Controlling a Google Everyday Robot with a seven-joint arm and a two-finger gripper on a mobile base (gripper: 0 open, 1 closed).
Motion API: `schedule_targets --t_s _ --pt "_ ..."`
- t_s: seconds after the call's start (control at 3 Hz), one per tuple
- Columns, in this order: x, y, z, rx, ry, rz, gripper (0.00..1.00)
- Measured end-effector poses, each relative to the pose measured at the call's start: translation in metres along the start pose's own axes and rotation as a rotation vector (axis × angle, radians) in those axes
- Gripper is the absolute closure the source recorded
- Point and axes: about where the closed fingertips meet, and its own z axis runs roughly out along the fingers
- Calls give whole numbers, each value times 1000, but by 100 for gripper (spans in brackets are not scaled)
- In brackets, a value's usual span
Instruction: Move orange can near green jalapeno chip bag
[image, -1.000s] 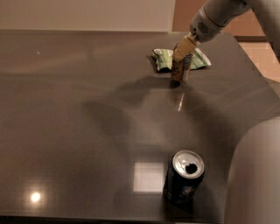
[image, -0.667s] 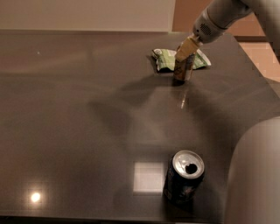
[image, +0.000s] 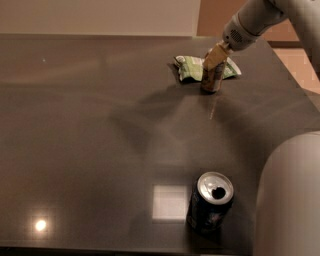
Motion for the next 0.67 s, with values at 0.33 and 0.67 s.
schedule_targets --t_s 0.33,0.67 --pt "1 -2 4 3 9 -9 12" --pt "1 -1 8 -1 11 -9 0"
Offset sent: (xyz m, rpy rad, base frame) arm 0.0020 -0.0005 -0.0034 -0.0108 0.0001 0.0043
